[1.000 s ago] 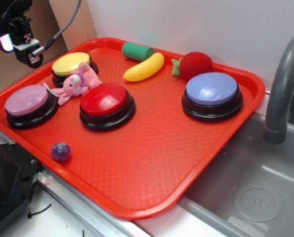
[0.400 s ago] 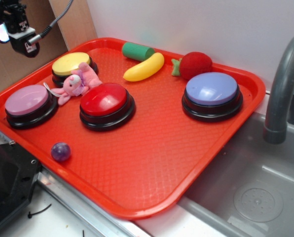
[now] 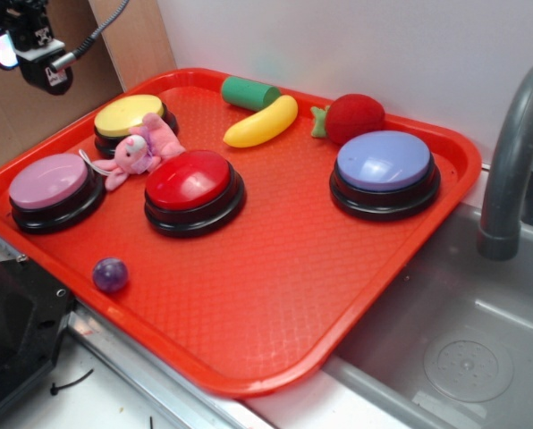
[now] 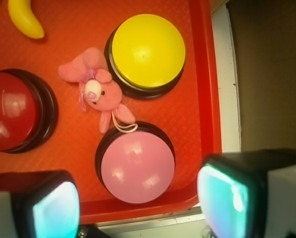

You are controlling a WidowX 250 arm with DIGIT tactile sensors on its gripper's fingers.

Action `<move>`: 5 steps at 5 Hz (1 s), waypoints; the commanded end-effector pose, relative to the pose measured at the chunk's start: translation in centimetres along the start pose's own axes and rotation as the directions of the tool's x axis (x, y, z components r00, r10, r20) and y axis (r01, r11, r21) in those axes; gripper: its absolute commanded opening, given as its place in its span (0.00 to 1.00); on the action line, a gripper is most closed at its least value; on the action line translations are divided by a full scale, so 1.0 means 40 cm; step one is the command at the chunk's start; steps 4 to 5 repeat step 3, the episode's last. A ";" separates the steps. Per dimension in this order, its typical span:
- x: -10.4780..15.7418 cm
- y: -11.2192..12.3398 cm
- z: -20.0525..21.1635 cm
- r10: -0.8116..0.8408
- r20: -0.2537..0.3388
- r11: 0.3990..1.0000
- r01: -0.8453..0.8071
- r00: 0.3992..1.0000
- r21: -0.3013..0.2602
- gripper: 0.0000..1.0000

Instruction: Push the pink button.

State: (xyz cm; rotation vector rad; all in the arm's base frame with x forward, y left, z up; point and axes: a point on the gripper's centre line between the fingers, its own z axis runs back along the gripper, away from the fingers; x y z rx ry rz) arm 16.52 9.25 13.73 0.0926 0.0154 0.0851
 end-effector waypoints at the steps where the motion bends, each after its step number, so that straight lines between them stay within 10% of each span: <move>1: 0.026 0.001 0.052 -0.009 0.062 1.000 0.007 0.998 0.025 1.00; 5: 0.019 -0.004 0.081 -0.019 0.103 0.999 0.017 0.994 0.027 1.00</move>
